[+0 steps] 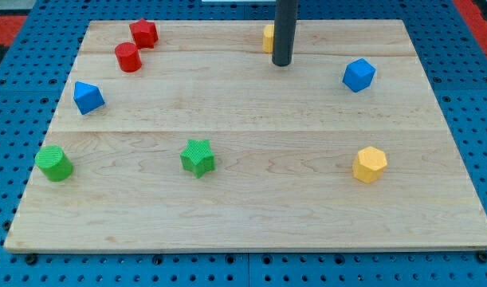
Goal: Keep your hand at the center left corner
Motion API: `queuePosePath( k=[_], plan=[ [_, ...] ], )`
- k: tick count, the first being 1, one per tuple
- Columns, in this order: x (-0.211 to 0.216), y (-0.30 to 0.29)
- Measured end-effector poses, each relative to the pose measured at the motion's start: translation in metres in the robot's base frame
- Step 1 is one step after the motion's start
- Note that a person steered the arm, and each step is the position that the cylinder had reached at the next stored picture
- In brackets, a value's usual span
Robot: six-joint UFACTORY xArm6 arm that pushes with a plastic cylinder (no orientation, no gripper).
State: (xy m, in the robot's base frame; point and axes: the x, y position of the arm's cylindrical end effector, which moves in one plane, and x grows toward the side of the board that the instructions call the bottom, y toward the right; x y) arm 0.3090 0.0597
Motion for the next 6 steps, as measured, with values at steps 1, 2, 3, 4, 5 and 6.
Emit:
queuePosePath(
  k=[1,2,3,4,5,6],
  plan=[
    [0.048,-0.010],
    [0.090,0.003],
    [0.091,0.059],
    [0.076,0.096],
    [0.114,0.115],
    [0.132,-0.010]
  ],
)
